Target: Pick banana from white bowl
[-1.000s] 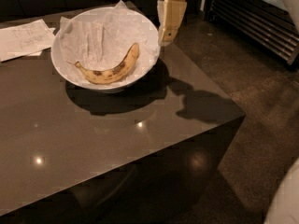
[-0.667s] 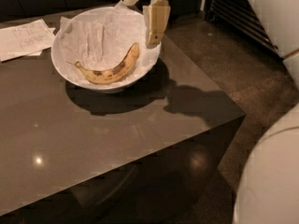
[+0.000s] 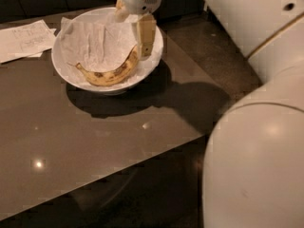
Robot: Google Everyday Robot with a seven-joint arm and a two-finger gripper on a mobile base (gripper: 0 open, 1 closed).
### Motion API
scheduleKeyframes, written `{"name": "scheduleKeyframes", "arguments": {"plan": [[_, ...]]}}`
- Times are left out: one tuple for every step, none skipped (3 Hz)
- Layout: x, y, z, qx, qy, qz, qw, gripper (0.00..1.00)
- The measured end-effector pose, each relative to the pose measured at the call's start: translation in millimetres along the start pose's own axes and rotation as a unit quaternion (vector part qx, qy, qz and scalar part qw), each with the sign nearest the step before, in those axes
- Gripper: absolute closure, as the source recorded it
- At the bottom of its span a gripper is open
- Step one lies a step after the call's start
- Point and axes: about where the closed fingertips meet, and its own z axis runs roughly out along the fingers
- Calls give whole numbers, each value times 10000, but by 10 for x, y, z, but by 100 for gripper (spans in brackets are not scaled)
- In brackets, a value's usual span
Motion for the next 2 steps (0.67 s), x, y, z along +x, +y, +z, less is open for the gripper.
{"name": "scheduleKeyframes", "arguments": {"plan": [[27,-36,221,-176,26,-53,9998,23],[30,-52,432,-361,29,-119,9993,26]]}}
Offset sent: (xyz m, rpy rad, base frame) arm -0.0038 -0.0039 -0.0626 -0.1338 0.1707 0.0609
